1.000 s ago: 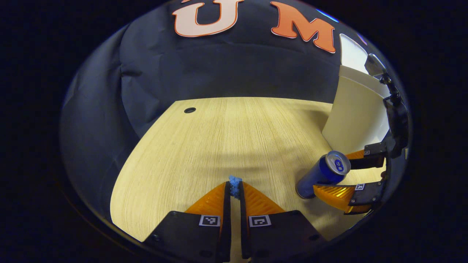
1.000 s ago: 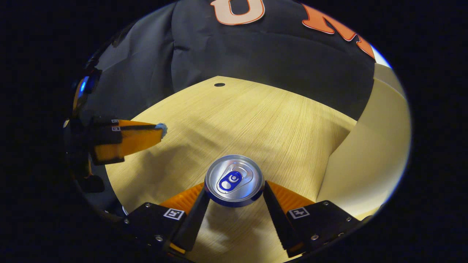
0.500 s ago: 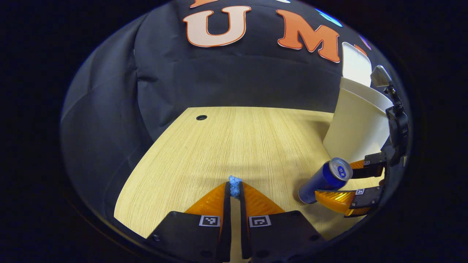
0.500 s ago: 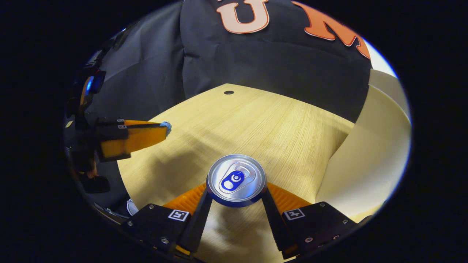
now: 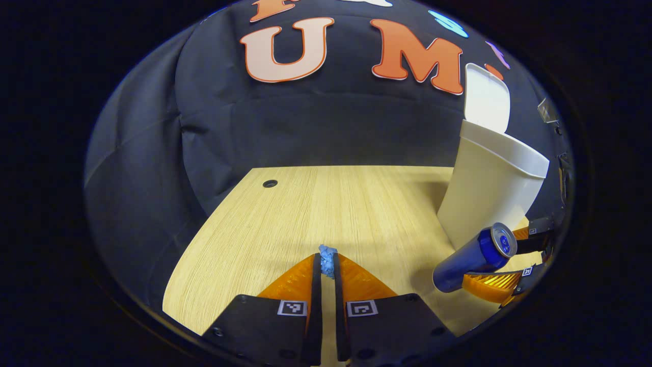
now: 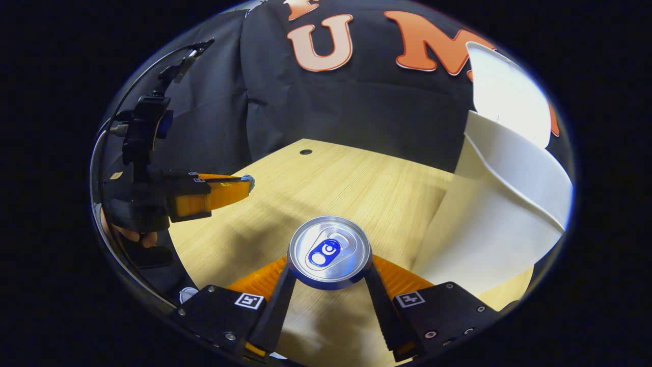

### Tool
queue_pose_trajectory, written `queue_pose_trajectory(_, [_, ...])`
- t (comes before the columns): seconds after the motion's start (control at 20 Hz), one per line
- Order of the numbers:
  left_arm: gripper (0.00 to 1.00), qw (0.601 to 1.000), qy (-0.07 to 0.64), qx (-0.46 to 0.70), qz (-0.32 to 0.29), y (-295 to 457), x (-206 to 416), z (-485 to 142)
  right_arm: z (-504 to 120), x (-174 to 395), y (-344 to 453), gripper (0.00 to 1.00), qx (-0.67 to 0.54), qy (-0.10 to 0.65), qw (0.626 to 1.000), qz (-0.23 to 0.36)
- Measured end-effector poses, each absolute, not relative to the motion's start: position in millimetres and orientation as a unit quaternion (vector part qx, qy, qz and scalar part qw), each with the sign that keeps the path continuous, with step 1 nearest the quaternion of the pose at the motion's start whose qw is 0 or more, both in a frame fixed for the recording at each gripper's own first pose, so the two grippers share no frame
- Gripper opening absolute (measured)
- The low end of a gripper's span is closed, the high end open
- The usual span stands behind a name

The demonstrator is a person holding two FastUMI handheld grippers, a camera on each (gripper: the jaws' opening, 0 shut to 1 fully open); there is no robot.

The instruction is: Press the lid of the desktop garbage bin to open it, pick up the crumpled paper on the desktop and throw it into the bin, then pick up the pop can on the desktop and drop it into the bin, and finally close the garbage bin lid.

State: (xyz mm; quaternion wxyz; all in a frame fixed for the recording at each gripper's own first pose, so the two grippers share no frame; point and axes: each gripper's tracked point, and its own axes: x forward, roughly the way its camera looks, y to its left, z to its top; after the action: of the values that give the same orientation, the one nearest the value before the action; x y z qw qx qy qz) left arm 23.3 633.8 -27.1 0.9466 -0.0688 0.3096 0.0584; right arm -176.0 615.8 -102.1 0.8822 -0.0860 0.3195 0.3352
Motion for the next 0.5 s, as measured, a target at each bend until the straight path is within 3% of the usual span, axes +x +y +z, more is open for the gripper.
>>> queue_pose_trajectory(0.2, [0.16, 0.952, 0.297, -0.067, 0.041, 615, 40, -14, -90, -181, 604, 0.79, -0.072, 0.305, 0.895, 0.317])
queue_pose_trajectory(0.25, [0.13, 0.953, 0.294, -0.067, 0.036, 608, 43, -10, -88, -181, 601, 0.74, -0.073, 0.302, 0.898, 0.310])
queue_pose_trajectory(0.3, [0.13, 0.954, 0.290, -0.068, 0.030, 604, 46, -6, -88, -182, 599, 0.78, -0.075, 0.299, 0.902, 0.303])
queue_pose_trajectory(0.5, [0.14, 0.960, 0.272, -0.066, 0.004, 583, 59, 16, -110, -193, 602, 0.78, -0.073, 0.306, 0.909, 0.274])
